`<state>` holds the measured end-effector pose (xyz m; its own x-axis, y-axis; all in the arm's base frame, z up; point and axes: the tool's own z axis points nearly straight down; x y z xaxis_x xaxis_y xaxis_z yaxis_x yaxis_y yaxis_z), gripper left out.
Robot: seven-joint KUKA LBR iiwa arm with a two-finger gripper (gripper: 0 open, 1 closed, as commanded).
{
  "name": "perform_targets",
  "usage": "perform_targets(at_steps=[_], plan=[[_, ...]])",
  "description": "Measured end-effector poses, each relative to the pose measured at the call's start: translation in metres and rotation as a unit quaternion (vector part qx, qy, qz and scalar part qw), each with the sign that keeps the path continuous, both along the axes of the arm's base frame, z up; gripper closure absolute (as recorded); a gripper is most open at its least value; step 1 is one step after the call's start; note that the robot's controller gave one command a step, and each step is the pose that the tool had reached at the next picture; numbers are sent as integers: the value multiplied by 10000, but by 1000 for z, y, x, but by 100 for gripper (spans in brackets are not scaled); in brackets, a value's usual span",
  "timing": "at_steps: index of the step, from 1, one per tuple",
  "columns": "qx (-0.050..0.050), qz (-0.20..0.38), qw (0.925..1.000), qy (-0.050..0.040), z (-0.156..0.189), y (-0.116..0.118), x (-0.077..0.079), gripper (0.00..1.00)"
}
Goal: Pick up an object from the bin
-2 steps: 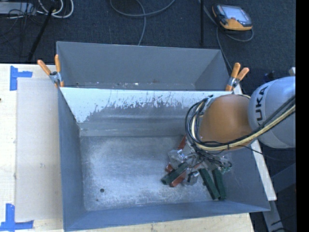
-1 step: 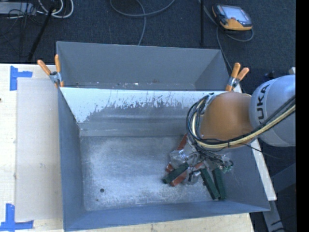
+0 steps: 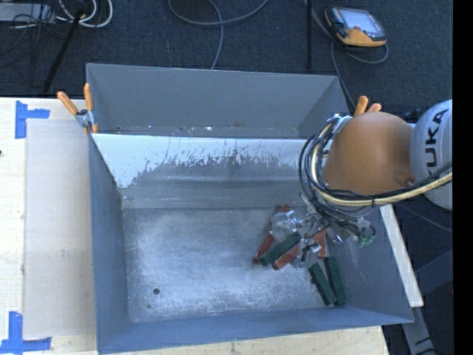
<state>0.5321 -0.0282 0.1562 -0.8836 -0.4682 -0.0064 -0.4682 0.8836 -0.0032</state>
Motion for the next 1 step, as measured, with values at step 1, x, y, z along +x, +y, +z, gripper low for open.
perform_targets(at_steps=[1], plan=[[2,-25,10000,19,29,1,1,100]])
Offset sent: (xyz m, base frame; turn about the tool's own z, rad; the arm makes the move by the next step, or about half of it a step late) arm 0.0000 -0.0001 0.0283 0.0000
